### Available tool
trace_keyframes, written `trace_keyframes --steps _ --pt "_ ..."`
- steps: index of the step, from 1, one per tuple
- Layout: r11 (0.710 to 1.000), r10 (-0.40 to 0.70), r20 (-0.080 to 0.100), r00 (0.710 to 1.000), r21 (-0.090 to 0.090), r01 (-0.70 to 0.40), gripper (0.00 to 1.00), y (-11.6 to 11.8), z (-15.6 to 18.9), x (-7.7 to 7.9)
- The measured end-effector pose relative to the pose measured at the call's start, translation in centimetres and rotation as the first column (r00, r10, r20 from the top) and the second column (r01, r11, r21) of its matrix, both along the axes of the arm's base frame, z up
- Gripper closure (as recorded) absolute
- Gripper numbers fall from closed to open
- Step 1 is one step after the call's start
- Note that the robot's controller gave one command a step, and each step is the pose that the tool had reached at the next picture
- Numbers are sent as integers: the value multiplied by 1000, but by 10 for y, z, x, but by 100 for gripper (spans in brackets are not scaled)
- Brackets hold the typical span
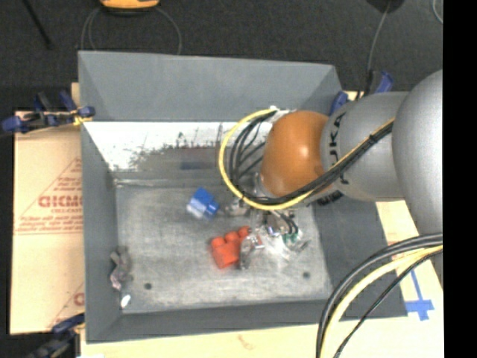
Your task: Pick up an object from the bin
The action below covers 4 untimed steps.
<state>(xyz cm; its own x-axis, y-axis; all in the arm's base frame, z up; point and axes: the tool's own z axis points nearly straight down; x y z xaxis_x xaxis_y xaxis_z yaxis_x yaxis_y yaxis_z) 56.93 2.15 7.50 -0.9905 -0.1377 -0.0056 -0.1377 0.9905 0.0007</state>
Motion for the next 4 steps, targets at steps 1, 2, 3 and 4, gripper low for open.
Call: trace_keyframes --steps 1,2,3,4 --pt "1000 -4 2 1000 1 4 0 0 2 2" --pt "1000 -8 3 1000 2 8 0 1 3 3" --pt "1000 -12 5 1000 2 12 0 0 3 5" --pt "1000 -13 12 1000 2 13 100 1 6 7"
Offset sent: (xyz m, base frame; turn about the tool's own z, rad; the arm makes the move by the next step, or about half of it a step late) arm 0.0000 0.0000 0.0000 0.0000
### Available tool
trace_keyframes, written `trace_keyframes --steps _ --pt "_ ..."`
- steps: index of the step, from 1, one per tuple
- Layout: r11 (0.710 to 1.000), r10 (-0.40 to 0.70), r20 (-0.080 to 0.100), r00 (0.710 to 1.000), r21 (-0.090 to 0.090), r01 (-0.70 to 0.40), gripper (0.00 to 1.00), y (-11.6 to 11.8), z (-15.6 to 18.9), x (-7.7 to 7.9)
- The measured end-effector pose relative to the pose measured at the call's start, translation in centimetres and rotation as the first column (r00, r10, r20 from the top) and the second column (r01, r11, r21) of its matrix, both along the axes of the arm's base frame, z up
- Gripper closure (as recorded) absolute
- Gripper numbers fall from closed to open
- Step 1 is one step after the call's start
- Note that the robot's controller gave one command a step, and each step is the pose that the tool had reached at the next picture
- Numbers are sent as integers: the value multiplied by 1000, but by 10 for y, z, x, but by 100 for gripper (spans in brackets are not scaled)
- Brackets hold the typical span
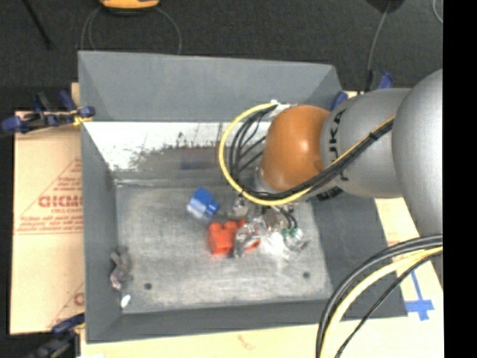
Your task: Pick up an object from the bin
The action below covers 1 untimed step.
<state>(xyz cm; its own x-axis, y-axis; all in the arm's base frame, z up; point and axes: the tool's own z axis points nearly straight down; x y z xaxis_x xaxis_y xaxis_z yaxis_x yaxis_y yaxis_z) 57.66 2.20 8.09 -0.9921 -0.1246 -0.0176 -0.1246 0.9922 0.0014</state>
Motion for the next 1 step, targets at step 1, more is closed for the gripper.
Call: trace_keyframes --steps 1 --pt "1000 -3 -7 1000 -1 3 100 0 6 2"
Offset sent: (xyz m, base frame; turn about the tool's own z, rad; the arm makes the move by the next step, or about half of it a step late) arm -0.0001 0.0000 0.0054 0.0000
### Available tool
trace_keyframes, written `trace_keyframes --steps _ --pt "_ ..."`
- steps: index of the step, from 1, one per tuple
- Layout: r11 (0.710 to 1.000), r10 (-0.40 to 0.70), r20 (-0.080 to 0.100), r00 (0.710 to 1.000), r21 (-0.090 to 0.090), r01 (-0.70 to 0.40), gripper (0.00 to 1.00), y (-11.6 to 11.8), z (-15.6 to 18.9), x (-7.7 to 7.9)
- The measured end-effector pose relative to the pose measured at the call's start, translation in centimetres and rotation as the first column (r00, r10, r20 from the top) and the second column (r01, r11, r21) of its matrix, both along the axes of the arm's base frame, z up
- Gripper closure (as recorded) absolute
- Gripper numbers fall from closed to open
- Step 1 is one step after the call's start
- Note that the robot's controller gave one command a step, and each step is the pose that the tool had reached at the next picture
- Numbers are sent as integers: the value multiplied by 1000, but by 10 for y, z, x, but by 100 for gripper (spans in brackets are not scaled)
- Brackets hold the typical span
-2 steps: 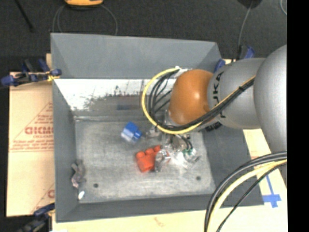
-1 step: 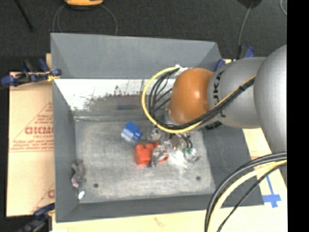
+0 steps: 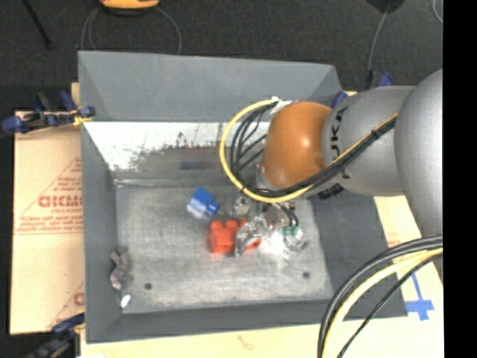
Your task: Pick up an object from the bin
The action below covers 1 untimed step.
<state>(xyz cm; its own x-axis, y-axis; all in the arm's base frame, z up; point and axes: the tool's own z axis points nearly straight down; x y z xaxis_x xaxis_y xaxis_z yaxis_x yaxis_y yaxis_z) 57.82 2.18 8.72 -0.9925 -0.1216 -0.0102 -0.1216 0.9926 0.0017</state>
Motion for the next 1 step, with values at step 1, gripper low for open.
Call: trace_keyframes --steps 1 --pt "1000 -3 0 1000 -1 3 100 0 40 2"
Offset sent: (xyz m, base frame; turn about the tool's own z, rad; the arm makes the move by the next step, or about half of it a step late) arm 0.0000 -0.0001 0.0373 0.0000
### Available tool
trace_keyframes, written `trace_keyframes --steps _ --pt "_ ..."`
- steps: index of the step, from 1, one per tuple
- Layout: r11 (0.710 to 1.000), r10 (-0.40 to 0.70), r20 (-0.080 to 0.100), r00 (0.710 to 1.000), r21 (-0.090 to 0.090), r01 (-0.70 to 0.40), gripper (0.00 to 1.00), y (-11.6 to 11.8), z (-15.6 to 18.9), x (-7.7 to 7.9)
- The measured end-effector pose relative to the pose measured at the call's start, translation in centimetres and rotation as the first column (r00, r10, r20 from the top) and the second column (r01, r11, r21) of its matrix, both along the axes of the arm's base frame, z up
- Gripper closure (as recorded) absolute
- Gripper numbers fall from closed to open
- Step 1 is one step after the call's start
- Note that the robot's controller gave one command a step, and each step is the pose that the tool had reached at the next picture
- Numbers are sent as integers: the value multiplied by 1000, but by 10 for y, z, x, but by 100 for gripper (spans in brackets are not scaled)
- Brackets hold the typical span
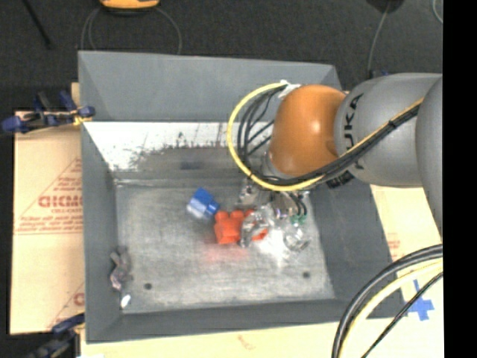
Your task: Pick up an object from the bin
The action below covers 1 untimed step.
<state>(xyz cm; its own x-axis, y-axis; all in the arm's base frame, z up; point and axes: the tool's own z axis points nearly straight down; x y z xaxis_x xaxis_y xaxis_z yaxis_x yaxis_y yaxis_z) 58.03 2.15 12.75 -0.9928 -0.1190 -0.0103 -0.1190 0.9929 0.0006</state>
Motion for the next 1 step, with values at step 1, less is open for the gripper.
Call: trace_keyframes --steps 1 --pt "1000 -4 1 1000 -2 4 100 -1 60 3"
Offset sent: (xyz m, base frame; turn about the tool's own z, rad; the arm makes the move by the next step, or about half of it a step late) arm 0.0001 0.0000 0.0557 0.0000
